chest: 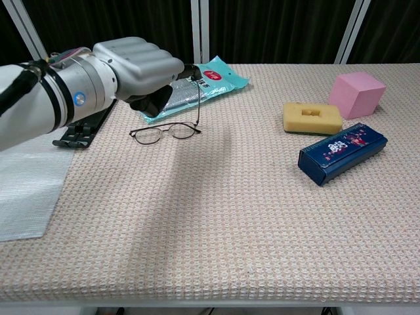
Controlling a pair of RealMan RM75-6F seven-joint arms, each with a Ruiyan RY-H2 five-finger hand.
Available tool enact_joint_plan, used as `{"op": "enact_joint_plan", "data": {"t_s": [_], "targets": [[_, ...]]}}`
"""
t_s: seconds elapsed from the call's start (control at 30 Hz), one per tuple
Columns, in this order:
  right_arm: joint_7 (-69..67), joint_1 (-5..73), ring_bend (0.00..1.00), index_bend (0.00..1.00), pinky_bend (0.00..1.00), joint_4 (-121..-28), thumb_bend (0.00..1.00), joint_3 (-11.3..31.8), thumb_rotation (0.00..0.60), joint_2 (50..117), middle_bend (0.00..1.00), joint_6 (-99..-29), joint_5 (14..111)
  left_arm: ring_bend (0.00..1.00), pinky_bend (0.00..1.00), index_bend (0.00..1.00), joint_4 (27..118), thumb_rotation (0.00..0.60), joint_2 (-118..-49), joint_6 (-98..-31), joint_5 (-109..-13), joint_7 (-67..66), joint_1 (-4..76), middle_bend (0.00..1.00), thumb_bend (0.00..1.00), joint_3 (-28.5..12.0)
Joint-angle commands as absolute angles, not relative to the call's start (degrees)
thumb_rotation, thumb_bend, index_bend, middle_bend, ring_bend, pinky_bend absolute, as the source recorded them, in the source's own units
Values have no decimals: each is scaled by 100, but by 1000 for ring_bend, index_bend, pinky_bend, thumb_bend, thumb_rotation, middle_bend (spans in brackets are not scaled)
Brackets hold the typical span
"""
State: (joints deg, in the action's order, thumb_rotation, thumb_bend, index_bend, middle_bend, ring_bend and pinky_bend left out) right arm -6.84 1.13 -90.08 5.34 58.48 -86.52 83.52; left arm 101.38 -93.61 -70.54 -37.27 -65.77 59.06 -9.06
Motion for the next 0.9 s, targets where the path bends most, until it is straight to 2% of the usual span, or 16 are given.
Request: {"op": "enact_joint_plan", "data": {"t_s": [0.03,0.9], "targets": [[-686,110,0,0,0,-9004,467,534,600,5849,0,-8655,8345,943,963,110,10132,600,-9369,-7071,-3695,-6560,5914,948,808,-894],[-672,122,0,0,0,-8970,467,509,600,5880,0,-8623,8356,943,963,139,10257,600,-9249,-7088,-3213,-6660,5985,948,809,-644]]}}
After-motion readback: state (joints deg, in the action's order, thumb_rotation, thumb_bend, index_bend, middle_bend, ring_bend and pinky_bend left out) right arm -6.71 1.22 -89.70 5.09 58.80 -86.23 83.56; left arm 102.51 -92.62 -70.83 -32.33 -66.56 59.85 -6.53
